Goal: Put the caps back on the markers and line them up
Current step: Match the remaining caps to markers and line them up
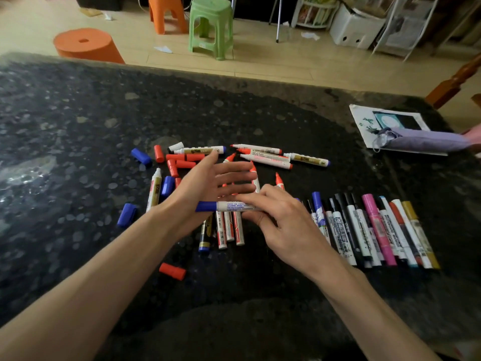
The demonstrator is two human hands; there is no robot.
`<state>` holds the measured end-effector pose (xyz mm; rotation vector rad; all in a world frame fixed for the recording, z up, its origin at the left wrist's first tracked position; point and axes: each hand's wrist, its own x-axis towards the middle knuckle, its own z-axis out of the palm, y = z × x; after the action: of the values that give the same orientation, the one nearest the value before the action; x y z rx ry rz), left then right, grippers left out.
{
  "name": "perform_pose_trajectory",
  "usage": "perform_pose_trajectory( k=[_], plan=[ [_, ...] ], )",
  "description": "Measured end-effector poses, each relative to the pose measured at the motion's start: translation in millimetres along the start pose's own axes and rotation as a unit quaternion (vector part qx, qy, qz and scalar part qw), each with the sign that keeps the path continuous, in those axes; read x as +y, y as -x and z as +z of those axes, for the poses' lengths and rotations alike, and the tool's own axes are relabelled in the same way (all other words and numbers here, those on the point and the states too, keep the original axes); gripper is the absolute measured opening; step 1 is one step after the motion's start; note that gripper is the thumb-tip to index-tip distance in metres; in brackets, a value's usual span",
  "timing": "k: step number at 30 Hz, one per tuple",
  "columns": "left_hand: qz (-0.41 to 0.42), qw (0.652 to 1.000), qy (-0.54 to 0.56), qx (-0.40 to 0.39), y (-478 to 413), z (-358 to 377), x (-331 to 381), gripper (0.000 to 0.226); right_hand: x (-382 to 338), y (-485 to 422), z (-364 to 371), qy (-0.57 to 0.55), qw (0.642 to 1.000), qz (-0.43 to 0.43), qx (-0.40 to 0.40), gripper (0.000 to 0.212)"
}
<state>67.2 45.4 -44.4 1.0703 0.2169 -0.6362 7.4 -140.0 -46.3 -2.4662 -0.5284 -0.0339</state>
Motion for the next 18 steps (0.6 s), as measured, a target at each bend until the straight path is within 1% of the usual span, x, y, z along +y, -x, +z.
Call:
perform_pose_trajectory(
  k=[2,5,9,13,15,18],
  plan=[
    [-0.003,1.000,0.014,-0.001,0.0,1.7,-3.5,0.060,0.3,0.6,1.1,0.012,0.999,-0.022,0.020,0.031],
    [-0.005,0.999,0.035,-0.002,0.0,-1.2,-5.3,0.058,-1.2,1.0,3.7,0.023,0.999,-0.037,0.030,0.031],
    [-0.016,0.999,0.029,0.009,-1.8,-2.7,-8.3,0.058,-3.7,1.1,7.2,0.031,0.997,-0.050,0.043,0.030],
    [-0.006,0.999,0.033,0.027,-3.6,-0.5,-8.3,0.055,-5.6,2.6,12.8,0.022,0.998,-0.033,0.048,0.030],
    [0.014,1.000,0.009,0.024,-1.5,1.8,-3.5,0.051,-8.5,5.7,18.2,-0.012,0.998,-0.007,0.054,0.031],
    [0.053,0.996,-0.071,0.027,1.1,0.6,-3.1,0.033,-11.6,11.2,22.5,-0.033,0.999,0.005,0.041,0.033]
  ],
)
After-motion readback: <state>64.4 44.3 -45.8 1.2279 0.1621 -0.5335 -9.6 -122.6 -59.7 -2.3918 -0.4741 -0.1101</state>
